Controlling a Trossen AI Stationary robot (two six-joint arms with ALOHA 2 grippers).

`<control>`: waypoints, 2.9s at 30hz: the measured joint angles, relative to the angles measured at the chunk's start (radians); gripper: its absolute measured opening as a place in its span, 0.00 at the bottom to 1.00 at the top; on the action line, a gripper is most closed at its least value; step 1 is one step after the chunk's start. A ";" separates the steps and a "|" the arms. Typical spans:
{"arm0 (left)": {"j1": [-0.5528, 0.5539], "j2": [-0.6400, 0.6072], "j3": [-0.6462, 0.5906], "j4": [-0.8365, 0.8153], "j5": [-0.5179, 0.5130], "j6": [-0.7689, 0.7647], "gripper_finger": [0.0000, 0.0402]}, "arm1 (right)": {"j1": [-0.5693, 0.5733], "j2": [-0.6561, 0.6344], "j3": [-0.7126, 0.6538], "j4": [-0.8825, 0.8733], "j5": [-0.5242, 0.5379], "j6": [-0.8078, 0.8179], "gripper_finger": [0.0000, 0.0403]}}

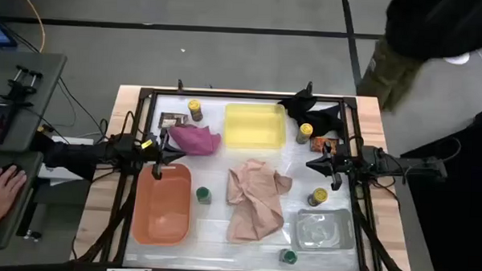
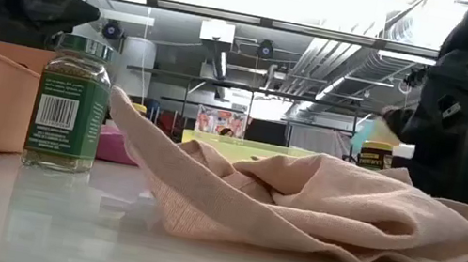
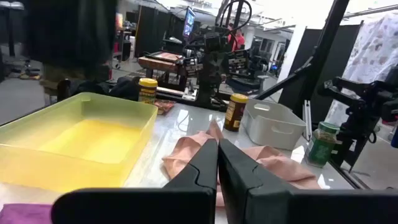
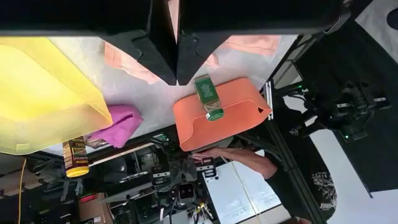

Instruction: Sort spices by type

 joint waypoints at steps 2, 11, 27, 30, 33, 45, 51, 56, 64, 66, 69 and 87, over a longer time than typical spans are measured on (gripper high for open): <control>0.000 0.000 0.000 0.000 0.000 0.000 0.00 | 0.000 0.000 0.000 0.000 0.000 0.000 0.00; 0.000 0.000 0.000 0.000 0.000 0.000 0.00 | 0.000 0.000 0.000 0.000 0.000 0.000 0.00; 0.000 0.000 0.000 0.000 0.000 0.000 0.00 | 0.000 0.000 0.000 0.000 0.000 0.000 0.00; 0.000 0.000 0.000 0.000 0.000 0.000 0.00 | 0.000 0.000 0.000 0.000 0.000 0.000 0.00; 0.000 0.000 0.000 0.000 0.000 0.000 0.00 | 0.000 0.000 0.000 0.000 0.000 0.000 0.00; 0.000 0.000 0.000 0.000 0.000 0.000 0.00 | 0.000 0.000 0.000 0.000 0.000 0.000 0.00; 0.000 0.000 0.000 0.000 0.000 0.000 0.00 | 0.000 0.000 0.000 0.000 0.000 0.000 0.00; 0.000 0.000 0.000 0.000 0.000 0.000 0.00 | 0.000 0.000 0.000 0.000 0.000 0.000 0.00; 0.000 0.000 0.000 0.000 0.000 0.000 0.00 | 0.000 0.000 0.000 0.000 0.000 0.000 0.00; 0.000 0.000 0.000 0.000 0.000 0.000 0.00 | 0.000 0.000 0.000 0.000 0.000 0.000 0.00; 0.000 0.000 0.000 0.000 0.000 0.000 0.00 | 0.000 0.000 0.000 0.000 0.000 0.000 0.00; 0.000 0.000 0.000 0.000 0.000 0.000 0.00 | -0.001 0.001 -0.001 0.303 0.203 0.198 0.00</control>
